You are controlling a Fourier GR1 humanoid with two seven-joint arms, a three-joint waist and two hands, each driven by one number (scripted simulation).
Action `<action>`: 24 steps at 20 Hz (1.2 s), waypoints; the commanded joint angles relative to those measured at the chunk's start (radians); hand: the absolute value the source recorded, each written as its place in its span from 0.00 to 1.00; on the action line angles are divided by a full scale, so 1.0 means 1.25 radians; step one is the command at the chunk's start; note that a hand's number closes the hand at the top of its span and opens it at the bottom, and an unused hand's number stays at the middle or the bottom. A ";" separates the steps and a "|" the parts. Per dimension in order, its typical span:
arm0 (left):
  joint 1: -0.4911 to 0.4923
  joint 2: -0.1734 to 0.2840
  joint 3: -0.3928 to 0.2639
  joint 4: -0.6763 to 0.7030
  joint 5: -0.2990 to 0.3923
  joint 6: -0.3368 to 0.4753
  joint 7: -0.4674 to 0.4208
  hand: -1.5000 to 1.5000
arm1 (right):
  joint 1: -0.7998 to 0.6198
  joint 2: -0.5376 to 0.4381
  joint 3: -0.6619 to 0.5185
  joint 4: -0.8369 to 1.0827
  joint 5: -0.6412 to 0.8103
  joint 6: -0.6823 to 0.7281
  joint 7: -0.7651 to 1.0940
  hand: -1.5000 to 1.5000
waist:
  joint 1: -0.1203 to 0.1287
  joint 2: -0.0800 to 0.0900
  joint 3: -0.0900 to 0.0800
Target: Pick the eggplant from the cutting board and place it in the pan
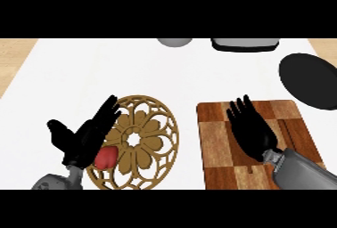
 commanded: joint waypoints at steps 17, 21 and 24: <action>-0.003 -0.045 0.066 0.044 -0.051 -0.071 -0.007 0.50 | 0.101 0.228 0.021 0.133 0.263 0.175 0.218 0.00 | 0.003 0.007 0.004; -0.005 -0.060 0.061 -0.014 -0.050 -0.048 0.050 0.50 | 0.086 0.182 0.000 0.123 0.303 0.180 0.210 0.00 | 0.004 0.006 0.004; -0.005 -0.059 0.105 0.033 -0.054 -0.090 0.015 0.50 | 0.116 0.157 -0.031 0.084 0.313 0.165 0.152 0.00 | 0.001 0.007 0.004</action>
